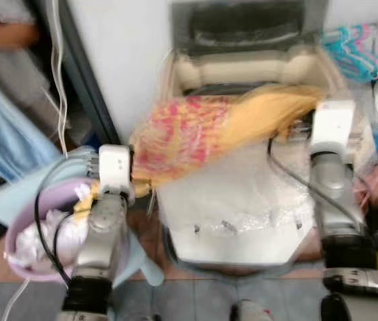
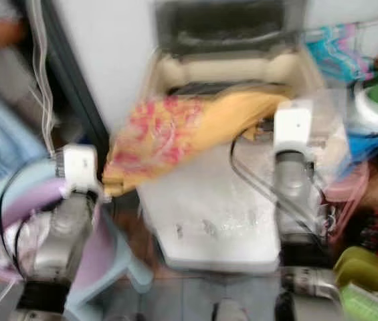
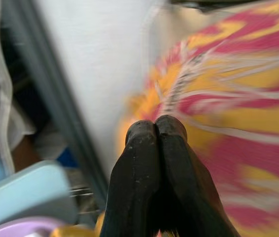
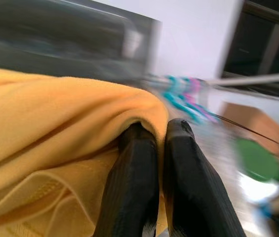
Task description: Clothes washing
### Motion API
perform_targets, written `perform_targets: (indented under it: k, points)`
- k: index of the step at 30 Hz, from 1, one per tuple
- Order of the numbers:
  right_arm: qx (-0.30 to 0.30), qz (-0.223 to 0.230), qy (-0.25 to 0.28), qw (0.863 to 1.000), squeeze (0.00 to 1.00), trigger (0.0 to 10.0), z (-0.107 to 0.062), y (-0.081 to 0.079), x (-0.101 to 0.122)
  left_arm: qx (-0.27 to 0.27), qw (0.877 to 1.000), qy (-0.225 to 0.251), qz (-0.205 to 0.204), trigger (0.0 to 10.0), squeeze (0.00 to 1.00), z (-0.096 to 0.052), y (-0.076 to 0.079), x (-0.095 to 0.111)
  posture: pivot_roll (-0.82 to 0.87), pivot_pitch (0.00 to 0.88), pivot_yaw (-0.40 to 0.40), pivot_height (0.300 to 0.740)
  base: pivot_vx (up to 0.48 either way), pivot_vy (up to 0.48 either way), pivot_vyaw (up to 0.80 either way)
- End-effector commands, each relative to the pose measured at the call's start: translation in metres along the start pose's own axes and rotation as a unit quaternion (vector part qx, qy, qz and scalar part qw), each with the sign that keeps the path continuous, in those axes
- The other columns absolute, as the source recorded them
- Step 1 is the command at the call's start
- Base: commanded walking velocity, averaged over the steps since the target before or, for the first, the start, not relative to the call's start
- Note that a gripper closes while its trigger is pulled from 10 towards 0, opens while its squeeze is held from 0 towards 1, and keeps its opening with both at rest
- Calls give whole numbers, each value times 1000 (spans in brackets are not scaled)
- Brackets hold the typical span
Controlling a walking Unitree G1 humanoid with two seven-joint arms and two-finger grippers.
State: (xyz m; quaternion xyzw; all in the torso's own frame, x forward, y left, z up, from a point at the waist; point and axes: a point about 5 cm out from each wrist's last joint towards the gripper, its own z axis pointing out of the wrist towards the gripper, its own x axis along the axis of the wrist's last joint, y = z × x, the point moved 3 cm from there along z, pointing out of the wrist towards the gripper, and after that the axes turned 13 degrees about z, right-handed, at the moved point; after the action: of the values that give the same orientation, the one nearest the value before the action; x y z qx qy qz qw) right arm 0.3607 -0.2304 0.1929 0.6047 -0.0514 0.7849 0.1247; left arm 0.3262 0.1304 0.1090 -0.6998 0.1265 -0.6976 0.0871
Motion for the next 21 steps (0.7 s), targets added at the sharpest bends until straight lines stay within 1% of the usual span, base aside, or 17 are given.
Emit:
perform_targets:
  k: [1, 3, 4, 5, 6, 7, 8, 9, 11, 13, 15, 16, 17, 18, 19, 20, 21]
  points:
    - [-21, 7, 18, 1000, 0, 10000, 4, 6, 10, 1, 1000, 6, 4, 10000, 0, 1, -3, 3, -68, 0, 101, 740, 0, 0, -656]
    - [-21, 8, 20, 1000, 0, 10000, 4, 6, 11, 0, 1000, 7, 2, 10000, 0, 0, -3, 3, -73, 0, 105, 740, 0, 0, -616]
    - [-11, 13, 17, 1000, 0, 10000, 4, 3, 10, 0, 1000, 9, -2, 10000, 0, 0, -3, 4, -72, 0, 106, 740, 0, 0, 0]
    - [19, 16, 13, 1000, 0, 10000, 3, -6, 8, 3, 1000, 11, -5, 10000, 0, -1, -4, 5, -71, 0, 106, 740, 0, 0, 0]
    - [19, 16, 13, 1000, 0, 10000, 3, -6, 8, 3, 1000, 11, -5, 10000, 0, -1, -4, 5, -71, 0, 106, 740, 0, 0, 0]
    - [57, 21, 6, 998, 0, 10000, 2, -17, 7, 6, 1000, 10, -8, 10000, 0, -1, -5, 4, -71, 0, 106, 740, 0, 0, 0]
    - [57, 21, 6, 998, 0, 10000, 2, -17, 7, 6, 1000, 10, -8, 10000, 0, -1, -5, 4, -71, 0, 106, 740, 0, 0, 0]
    - [85, 29, 4, 996, 0, 10000, 3, -26, 8, 7, 1000, 9, -9, 10000, 0, -1, -5, 4, -71, 0, 106, 740, 0, 0, 0]
    - [141, 49, 11, 989, 0, 10000, 9, -43, 19, 7, 1000, 10, -12, 10000, 0, -1, -5, 4, -74, 0, 105, 740, 122, 0, 0]
    - [193, 77, 23, 978, 0, 10000, 19, -59, 37, 7, 1000, 10, -13, 10000, 0, -1, -5, 4, -75, 0, 104, 740, 296, 0, 0]
    - [256, 67, 59, 963, 0, 10000, 35, -79, 69, 6, 1000, 8, -17, 10000, 0, 0, -5, 4, -76, 0, 99, 740, 298, 0, 0]
    - [285, 57, 84, 953, 0, 10000, 44, -89, 91, 6, 1000, 8, -17, 10000, 0, 0, -5, 4, -76, 0, 99, 740, 281, 0, 0]
    - [285, 57, 84, 953, 0, 10000, 44, -89, 91, 6, 1000, 8, -17, 10000, 0, 0, -5, 4, -76, 0, 99, 740, 281, 0, 0]
    - [333, 32, 134, 933, 0, 10000, 56, -106, 136, 7, 1000, 7, -19, 10000, 0, 0, -4, 4, -75, 0, 93, 740, 281, 0, 0]
    - [333, 32, 134, 933, 0, 10000, 56, -106, 136, 7, 1000, 7, -19, 10000, 0, 0, -4, 4, -75, 0, 93, 740, 281, 0, 0]
    - [347, 21, 152, 925, 0, 10000, 59, -111, 151, 8, 1000, 7, -19, 10000, 0, 0, -4, 4, -75, 0, 93, 740, 281, 0, 0]
    - [351, 14, 188, 917, 0, 10000, 64, -113, 182, 8, 1000, 7, -20, 10000, 0, 0, -4, 4, -74, 0, 88, 740, 281, 0, 0]
